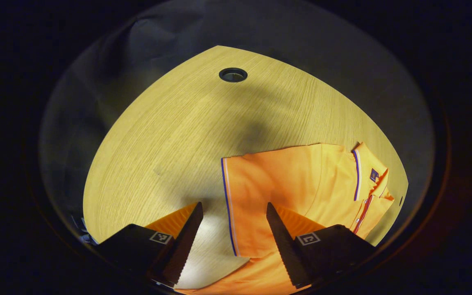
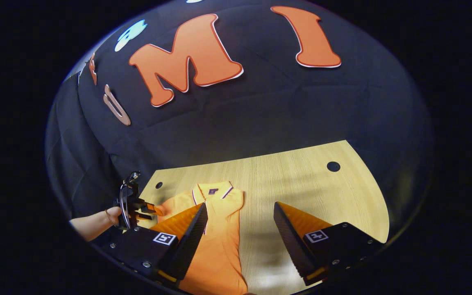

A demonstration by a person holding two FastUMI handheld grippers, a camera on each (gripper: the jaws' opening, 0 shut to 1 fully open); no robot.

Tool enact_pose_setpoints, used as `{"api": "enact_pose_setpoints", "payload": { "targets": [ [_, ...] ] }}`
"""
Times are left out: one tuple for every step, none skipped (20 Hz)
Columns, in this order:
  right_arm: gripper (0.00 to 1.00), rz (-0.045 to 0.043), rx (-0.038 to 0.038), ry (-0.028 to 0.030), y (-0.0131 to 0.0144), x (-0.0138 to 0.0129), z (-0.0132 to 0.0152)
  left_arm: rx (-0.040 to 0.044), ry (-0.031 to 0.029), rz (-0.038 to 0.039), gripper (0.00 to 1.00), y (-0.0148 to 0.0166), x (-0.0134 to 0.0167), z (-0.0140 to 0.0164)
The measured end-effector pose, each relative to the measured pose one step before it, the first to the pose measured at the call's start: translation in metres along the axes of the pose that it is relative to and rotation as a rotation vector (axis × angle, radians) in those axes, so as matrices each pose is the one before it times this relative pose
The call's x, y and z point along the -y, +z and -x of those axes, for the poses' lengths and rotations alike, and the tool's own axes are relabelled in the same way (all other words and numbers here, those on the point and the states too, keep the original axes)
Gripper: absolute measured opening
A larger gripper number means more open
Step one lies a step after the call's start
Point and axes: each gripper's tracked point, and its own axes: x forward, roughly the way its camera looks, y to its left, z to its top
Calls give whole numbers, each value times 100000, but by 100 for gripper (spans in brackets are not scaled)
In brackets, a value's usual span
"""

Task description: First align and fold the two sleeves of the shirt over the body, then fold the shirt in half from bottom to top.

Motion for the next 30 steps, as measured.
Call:
{"api": "enact_pose_setpoints", "payload": {
  "targets": [
    [99, -321, -742, -496, -103, 416, -201, 818, 1882, -981, 87, 66, -281, 267],
    [99, -313, -504, -352, -80, 261, -12, -298, 1454, -853, 84, -128, -69, -651],
    [99, -595, -261, -80, 6, 206, -24, -2004, 2047, -3552, 80, -368, -136, -265],
    [99, -821, -101, 97, -39, 90, 48, 1139, -575, -1997, 61, 333, 162, 246],
    [99, -911, -83, 439, -21, 18, -88, 12, -1218, -1951, 43, -9, 324, 290],
    [99, -1247, -111, 380, -200, 105, 103, 1113, -371, -1798, 25, 22, 184, -101],
    [99, -935, 15, 864, -86, -88, -4, 2093, -1525, -3284, 7, 395, 214, -92],
    [99, -753, -267, 425, -184, -6, 6, -214, -1710, -815, 2, -256, 29, -22],
    [99, -80, -717, -97, -235, 175, 44, 171, -2750, 1444, 2, -1, 324, 144],
    [99, 399, -174, -618, -239, 302, 48, 467, -2511, 2328, 1, 80, 409, 410],
    [99, 425, 38, -559, -89, 245, 98, 2192, 157, 1146, 1, 351, -135, 167],
    [99, -62, -81, -292, -204, 131, 136, 2330, -1015, 45, 1, 303, 167, 293],
    [99, -315, -142, 23, -91, 97, 86, 2157, -1366, -537, 1, 518, 409, 524],
    [99, -131, 218, -58, -38, 152, 154, 2133, -1422, -2047, 1, 449, 552, 798],
    [99, 33, 138, -223, 10, 125, 182, 1634, -179, -3273, 1, 378, 311, 623],
    [99, -13, 394, -209, 2, 51, 106, 1585, -85, -2960, 1, 334, 355, 640],
    [99, -103, 502, -60, 153, 43, 121, 1105, -1516, -1776, 1, 386, 717, 757],
    [99, -180, 421, 199, 129, -10, 157, 1226, -1485, -1338, 1, 194, 898, 674],
    [99, -270, 405, 182, 147, 47, 86, 1138, -1316, -1439, 1, 185, 865, 631],
    [99, -100, 220, 542, -12, -52, 82, 633, -928, -1609, 1, -17, 951, 533],
    [99, -62, 213, 383, 97, -11, 213, 275, -1143, -1678, 1, -19, 942, 519],
    [99, 211, 322, 396, -44, 19, 447, 146, -1689, -1259, 1, -214, 1279, 553],
    [99, 181, 342, -28, -40, 106, 330, 255, -2349, -937, 1, -1, 1360, 445],
    [99, 112, 157, 8, -1, 253, 326, 61, -2132, -974, 1, -107, 1344, 349],
    [99, -265, 120, -16, 8, 234, 391, -196, -1741, -1241, 1, -214, 1297, 172],
    [99, -400, -34, 124, -128, 171, 197, -624, -1261, -1111, 1, -254, 1185, 93],
    [99, -393, -60, -161, -38, 229, 173, -1300, -1116, -1157, 1, -375, 1129, -41],
    [99, -258, 48, -335, -111, 353, 321, -1297, -1023, -1152, 1, -369, 1197, -226],
    [99, -152, -112, -352, -101, 380, 193, -1067, -947, -609, 1, -361, 1053, -261],
    [99, -216, 27, -286, -175, 241, 339, -788, -1236, 109, 1, -341, 1266, -472]
  ]
}}
